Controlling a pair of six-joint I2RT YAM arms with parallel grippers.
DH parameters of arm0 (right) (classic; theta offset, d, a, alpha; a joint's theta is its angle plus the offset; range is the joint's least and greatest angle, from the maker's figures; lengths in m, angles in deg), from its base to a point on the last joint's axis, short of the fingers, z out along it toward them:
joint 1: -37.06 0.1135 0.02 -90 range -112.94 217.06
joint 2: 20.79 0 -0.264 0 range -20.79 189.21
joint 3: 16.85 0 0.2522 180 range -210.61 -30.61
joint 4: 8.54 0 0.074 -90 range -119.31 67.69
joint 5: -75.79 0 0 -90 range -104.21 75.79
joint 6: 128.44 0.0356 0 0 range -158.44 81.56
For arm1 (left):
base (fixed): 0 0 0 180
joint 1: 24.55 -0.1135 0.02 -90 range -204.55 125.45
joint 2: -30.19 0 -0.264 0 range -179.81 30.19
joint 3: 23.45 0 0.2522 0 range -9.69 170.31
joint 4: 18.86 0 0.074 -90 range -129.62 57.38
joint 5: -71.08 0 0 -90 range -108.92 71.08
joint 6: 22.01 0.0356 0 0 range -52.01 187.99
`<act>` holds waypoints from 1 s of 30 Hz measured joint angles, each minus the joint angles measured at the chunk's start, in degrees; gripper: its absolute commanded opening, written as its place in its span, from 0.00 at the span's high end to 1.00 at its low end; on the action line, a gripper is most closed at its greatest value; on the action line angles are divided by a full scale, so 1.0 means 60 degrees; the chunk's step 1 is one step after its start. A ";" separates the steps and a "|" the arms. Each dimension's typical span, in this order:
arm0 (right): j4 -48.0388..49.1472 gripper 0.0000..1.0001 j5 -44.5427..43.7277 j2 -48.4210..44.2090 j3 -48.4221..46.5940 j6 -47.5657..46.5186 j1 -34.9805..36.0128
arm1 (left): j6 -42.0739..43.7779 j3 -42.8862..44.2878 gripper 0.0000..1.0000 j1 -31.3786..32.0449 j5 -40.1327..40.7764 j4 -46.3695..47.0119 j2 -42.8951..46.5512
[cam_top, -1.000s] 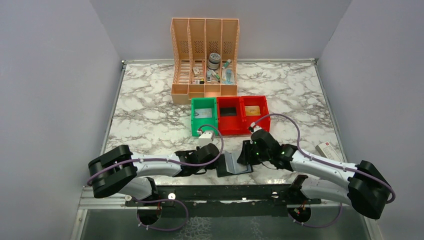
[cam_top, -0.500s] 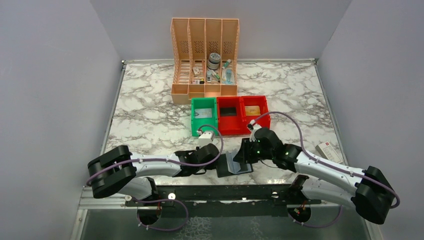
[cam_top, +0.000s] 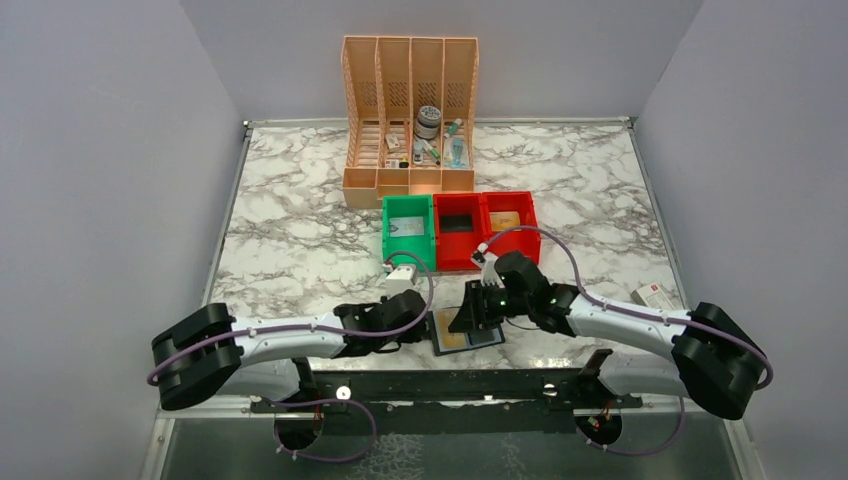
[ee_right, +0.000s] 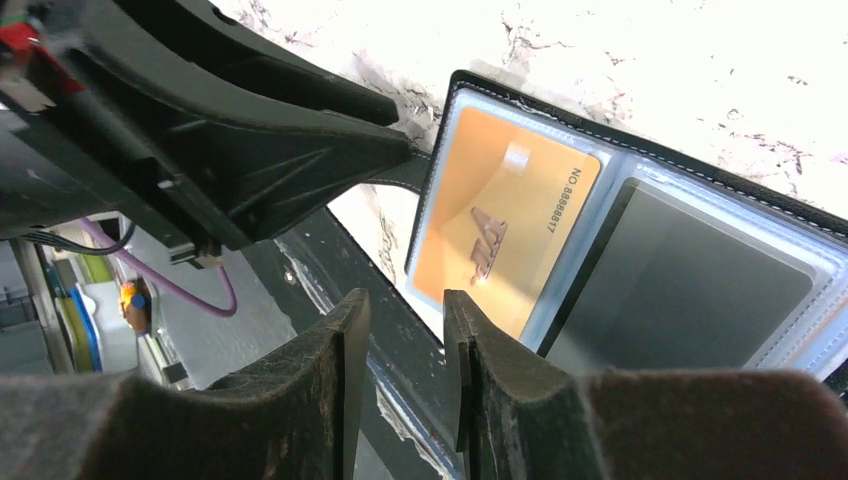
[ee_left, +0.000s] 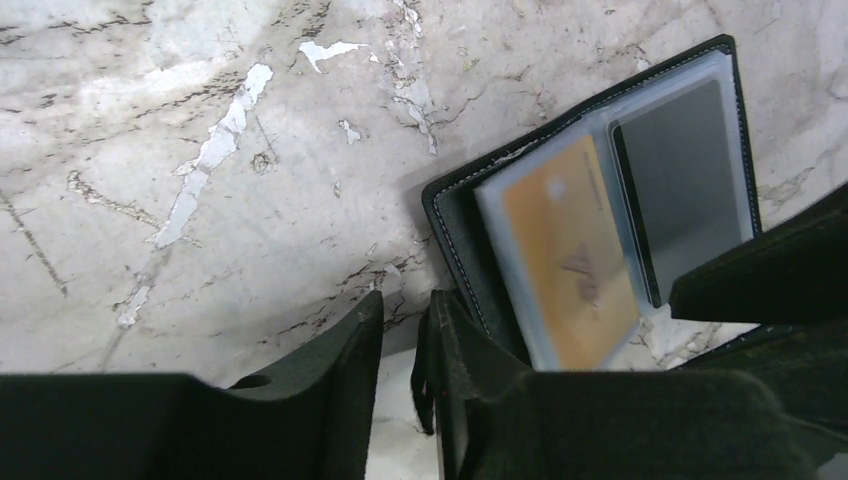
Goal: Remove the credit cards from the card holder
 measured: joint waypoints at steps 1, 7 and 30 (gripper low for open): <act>0.0018 0.65 0.0040 0.0051 0.0000 0.0000 0.0000 | -0.0015 -0.0047 0.69 0.0000 0.0004 -0.0087 0.0204; -0.0047 0.65 -0.0011 0.0015 0.0000 -0.0033 0.0000 | -0.0117 -0.0259 0.57 0.0000 0.0069 -0.0488 0.1213; -0.0510 0.63 -0.2798 -0.2313 0.1180 0.0739 -0.0277 | 0.0229 0.0637 0.50 0.0018 -0.1031 -0.0310 0.1574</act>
